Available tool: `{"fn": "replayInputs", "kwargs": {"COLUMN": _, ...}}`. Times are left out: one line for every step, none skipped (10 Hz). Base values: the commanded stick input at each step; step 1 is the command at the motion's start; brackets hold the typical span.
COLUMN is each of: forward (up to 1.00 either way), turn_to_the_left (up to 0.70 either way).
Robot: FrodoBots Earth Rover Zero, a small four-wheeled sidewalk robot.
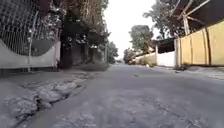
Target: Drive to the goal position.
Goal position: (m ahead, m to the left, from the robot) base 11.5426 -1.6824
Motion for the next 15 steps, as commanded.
{"fn": "replayInputs", "kwargs": {"forward": 1.00, "turn_to_the_left": 0.00}}
{"fn": "replayInputs", "kwargs": {"forward": 1.00, "turn_to_the_left": 0.00}}
{"fn": "replayInputs", "kwargs": {"forward": 1.00, "turn_to_the_left": 0.00}}
{"fn": "replayInputs", "kwargs": {"forward": 1.00, "turn_to_the_left": 0.00}}
{"fn": "replayInputs", "kwargs": {"forward": 1.00, "turn_to_the_left": 0.00}}
{"fn": "replayInputs", "kwargs": {"forward": 1.00, "turn_to_the_left": 0.00}}
{"fn": "replayInputs", "kwargs": {"forward": 1.00, "turn_to_the_left": 0.00}}
{"fn": "replayInputs", "kwargs": {"forward": 1.00, "turn_to_the_left": -0.18}}
{"fn": "replayInputs", "kwargs": {"forward": 1.00, "turn_to_the_left": -0.40}}
{"fn": "replayInputs", "kwargs": {"forward": 1.00, "turn_to_the_left": -0.40}}
{"fn": "replayInputs", "kwargs": {"forward": 1.00, "turn_to_the_left": -0.40}}
{"fn": "replayInputs", "kwargs": {"forward": 1.00, "turn_to_the_left": -0.26}}
{"fn": "replayInputs", "kwargs": {"forward": 1.00, "turn_to_the_left": 0.00}}
{"fn": "replayInputs", "kwargs": {"forward": 1.00, "turn_to_the_left": 0.00}}
{"fn": "replayInputs", "kwargs": {"forward": 1.00, "turn_to_the_left": 0.00}}
